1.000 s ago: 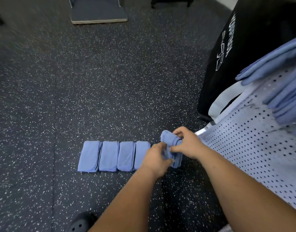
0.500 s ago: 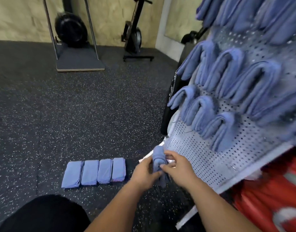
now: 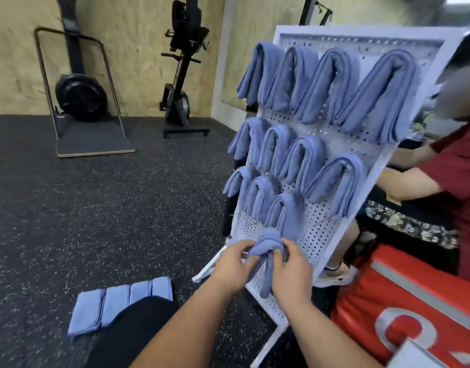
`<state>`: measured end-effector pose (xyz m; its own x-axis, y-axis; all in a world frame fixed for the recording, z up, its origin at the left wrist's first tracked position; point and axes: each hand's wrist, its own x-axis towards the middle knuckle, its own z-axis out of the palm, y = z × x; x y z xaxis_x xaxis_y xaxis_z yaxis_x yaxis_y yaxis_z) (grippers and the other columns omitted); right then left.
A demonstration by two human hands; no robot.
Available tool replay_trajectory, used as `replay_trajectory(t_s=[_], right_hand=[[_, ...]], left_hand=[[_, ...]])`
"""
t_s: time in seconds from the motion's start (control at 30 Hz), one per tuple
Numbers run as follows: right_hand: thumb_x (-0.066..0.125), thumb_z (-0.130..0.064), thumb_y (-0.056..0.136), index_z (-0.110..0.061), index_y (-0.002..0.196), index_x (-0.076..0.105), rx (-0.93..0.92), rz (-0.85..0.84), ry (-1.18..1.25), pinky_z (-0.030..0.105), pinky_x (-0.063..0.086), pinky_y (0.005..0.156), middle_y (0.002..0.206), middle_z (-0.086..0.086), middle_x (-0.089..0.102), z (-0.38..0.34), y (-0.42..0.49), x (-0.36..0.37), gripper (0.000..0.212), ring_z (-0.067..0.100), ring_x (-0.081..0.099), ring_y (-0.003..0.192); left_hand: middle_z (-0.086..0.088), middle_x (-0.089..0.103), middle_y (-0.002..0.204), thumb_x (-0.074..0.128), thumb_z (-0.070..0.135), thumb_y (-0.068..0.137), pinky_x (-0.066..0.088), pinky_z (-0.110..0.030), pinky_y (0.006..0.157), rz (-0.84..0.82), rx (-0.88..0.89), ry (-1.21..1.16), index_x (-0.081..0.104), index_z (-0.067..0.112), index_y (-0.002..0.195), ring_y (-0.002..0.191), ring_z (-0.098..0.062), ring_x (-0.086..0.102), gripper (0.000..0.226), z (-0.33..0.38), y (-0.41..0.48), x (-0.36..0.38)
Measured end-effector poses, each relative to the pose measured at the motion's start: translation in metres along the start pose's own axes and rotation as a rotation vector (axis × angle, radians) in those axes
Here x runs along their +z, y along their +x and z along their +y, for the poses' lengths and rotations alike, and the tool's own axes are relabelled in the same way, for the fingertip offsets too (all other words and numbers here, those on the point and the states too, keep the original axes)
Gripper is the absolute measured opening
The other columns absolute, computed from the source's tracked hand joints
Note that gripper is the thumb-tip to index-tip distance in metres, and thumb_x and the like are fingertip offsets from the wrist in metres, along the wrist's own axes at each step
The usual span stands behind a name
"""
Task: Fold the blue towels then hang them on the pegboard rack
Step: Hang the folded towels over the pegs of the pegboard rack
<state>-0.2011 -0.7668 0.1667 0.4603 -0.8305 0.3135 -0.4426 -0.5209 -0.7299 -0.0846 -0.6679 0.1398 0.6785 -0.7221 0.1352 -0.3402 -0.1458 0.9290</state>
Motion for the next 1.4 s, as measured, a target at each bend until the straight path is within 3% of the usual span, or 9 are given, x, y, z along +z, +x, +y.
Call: replay_trajectory(t_s=[0.1, 0.27, 0.4, 0.6, 0.77, 0.9, 1.0, 1.17, 1.4], right_hand=[[0.061, -0.026, 0.103, -0.014, 0.133, 0.068, -0.036, 0.15, 0.002, 0.043, 0.048, 0.101, 0.129, 0.009, 0.065, -0.003, 0.001, -0.021, 0.033, 0.033, 0.061, 0.12], [0.068, -0.013, 0.098, -0.005, 0.126, 0.072, -0.15, 0.374, -0.025, 0.039, 0.04, 0.095, 0.115, 0.014, 0.064, -0.007, 0.01, -0.05, 0.029, 0.037, 0.06, 0.112], [0.07, -0.01, 0.096, -0.007, 0.127, 0.072, -0.176, 0.453, -0.002, 0.041, 0.041, 0.097, 0.115, 0.014, 0.064, -0.004, 0.024, -0.061, 0.032, 0.036, 0.058, 0.113], [0.07, -0.013, 0.097, -0.014, 0.13, 0.074, -0.154, 0.434, -0.022, 0.041, 0.041, 0.096, 0.116, 0.01, 0.063, 0.008, 0.049, -0.065, 0.033, 0.036, 0.055, 0.114], [0.07, -0.017, 0.097, -0.018, 0.13, 0.073, -0.061, 0.375, -0.023, 0.043, 0.043, 0.098, 0.12, 0.011, 0.062, 0.022, 0.072, -0.059, 0.033, 0.036, 0.055, 0.116], [0.07, -0.019, 0.096, -0.012, 0.127, 0.073, -0.02, 0.347, -0.027, 0.046, 0.045, 0.1, 0.127, 0.014, 0.062, 0.037, 0.087, -0.051, 0.032, 0.039, 0.057, 0.12], [0.07, -0.021, 0.095, -0.008, 0.124, 0.07, -0.007, 0.321, -0.037, 0.047, 0.047, 0.102, 0.128, 0.014, 0.06, 0.045, 0.096, -0.049, 0.032, 0.039, 0.057, 0.12], [0.068, -0.026, 0.095, -0.009, 0.124, 0.065, 0.006, 0.282, -0.047, 0.049, 0.049, 0.101, 0.129, 0.012, 0.056, 0.05, 0.1, -0.047, 0.033, 0.038, 0.059, 0.122], [0.068, -0.023, 0.1, -0.022, 0.145, 0.058, 0.002, 0.242, -0.048, 0.032, 0.029, 0.084, 0.141, 0.008, 0.053, 0.043, 0.076, -0.051, 0.046, 0.032, 0.055, 0.132]], left_hand=[[0.016, 0.078, 0.101, 0.069, 0.026, 0.098, 0.06, -0.033, 0.091, 0.017, 0.034, -0.028, 0.075, 0.029, 0.119, 0.093, -0.003, 0.072, 0.022, 0.021, 0.007, 0.002], [0.012, 0.079, 0.099, 0.069, 0.022, 0.099, 0.059, -0.026, 0.085, 0.04, 0.106, -0.046, 0.077, 0.026, 0.118, 0.093, -0.004, 0.072, 0.021, 0.052, 0.019, 0.015], [0.012, 0.078, 0.103, 0.068, 0.02, 0.1, 0.056, -0.021, 0.085, 0.052, 0.166, -0.057, 0.077, 0.025, 0.118, 0.095, -0.002, 0.071, 0.02, 0.07, 0.031, 0.034], [0.015, 0.078, 0.098, 0.069, 0.023, 0.099, 0.06, -0.028, 0.085, 0.048, 0.118, -0.056, 0.076, 0.03, 0.115, 0.09, -0.002, 0.072, 0.019, 0.073, 0.055, 0.058], [0.014, 0.078, 0.092, 0.065, 0.042, 0.092, 0.063, -0.045, 0.082, 0.046, 0.045, -0.066, 0.073, 0.04, 0.112, 0.085, -0.012, 0.075, 0.022, 0.057, 0.078, 0.088], [0.012, 0.078, 0.093, 0.064, 0.034, 0.097, 0.061, -0.038, 0.083, 0.033, 0.028, -0.047, 0.074, 0.033, 0.113, 0.086, -0.011, 0.073, 0.02, 0.053, 0.092, 0.108], [0.011, 0.075, 0.088, 0.063, 0.029, 0.099, 0.054, -0.03, 0.075, 0.044, 0.032, 0.012, 0.074, 0.031, 0.11, 0.083, -0.01, 0.069, 0.016, 0.054, 0.1, 0.119], [0.01, 0.073, 0.08, 0.065, 0.028, 0.097, 0.055, -0.033, 0.073, 0.018, 0.008, -0.005, 0.074, 0.029, 0.104, 0.074, -0.009, 0.066, 0.011, 0.045, 0.108, 0.131], [0.013, 0.069, 0.079, 0.068, 0.04, 0.096, 0.056, -0.034, 0.078, -0.052, -0.019, 0.121, 0.072, 0.03, 0.104, 0.077, -0.01, 0.064, 0.013, 0.028, 0.09, 0.13]])
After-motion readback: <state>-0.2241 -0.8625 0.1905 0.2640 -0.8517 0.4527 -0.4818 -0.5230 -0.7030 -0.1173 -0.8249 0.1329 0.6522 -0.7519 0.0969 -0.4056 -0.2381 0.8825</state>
